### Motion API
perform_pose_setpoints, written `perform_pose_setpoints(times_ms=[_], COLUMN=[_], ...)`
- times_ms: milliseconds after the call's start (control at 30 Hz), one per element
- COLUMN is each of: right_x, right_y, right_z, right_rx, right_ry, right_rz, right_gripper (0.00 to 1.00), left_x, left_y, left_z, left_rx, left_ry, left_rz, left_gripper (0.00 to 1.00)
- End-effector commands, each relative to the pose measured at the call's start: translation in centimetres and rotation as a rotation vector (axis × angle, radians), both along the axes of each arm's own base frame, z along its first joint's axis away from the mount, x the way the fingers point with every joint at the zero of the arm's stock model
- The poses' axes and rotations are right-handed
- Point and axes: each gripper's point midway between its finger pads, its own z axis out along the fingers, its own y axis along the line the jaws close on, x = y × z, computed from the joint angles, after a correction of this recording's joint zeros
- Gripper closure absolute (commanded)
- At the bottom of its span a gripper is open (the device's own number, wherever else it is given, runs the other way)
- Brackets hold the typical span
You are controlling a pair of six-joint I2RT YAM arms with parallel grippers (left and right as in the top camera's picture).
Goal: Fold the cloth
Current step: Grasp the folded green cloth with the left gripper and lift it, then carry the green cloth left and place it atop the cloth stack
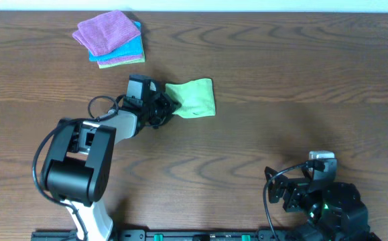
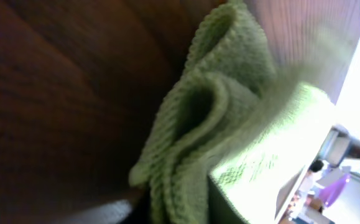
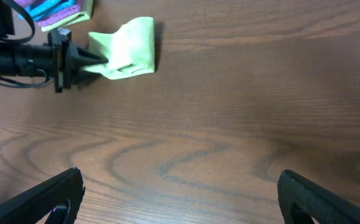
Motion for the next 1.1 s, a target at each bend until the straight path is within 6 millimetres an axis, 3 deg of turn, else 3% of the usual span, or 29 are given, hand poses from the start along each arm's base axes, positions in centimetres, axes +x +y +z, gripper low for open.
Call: perform_pose_setpoints(times_ms=[0,100,233,400,600,867,1067], right_x=[0.0,0.0,0.0,0.0,0.0,0.0,0.0], right_y=[-0.3,-0.3,-0.3,-0.3,-0.3,-0.3,-0.3], right_z=[-0.2,-0.2,-0.2,-0.2,-0.2,-0.2,-0.2], right_rx=[0.001,0.001,0.001,0.001,0.001,0.001,0.001], right_ry=[0.005,0.005,0.005,0.005,0.005,0.005,0.005], right_rz=[-0.023,-0.023,-0.023,-0.023,-0.023,-0.023,-0.023], right_gripper=[0.01,0.01,0.01,0.01,0.01,0.01,0.01], left_x=[-0.9,-0.5,0.7,3.7,7.9,13.5,15.7], left_y=[0.7,0.5,-0.9,-1.7,-1.2,3.1,7.6], left_z=[-2.5,-2.2,0.2,5.3,12.4,20.6,22.8], left_rx=[0.072,0.081,0.002,-0.106,-0.151,-0.072,-0.013], left_ry=[0.007,-0.05,-0.164,-0.27,-0.338,-0.43,-0.485], left_rz=[-0.024,-0.069,-0.143,-0.185,-0.183,-0.058,0.048], left_gripper=[0.94,0.94,0.94,0.94,0.94,0.94,0.94])
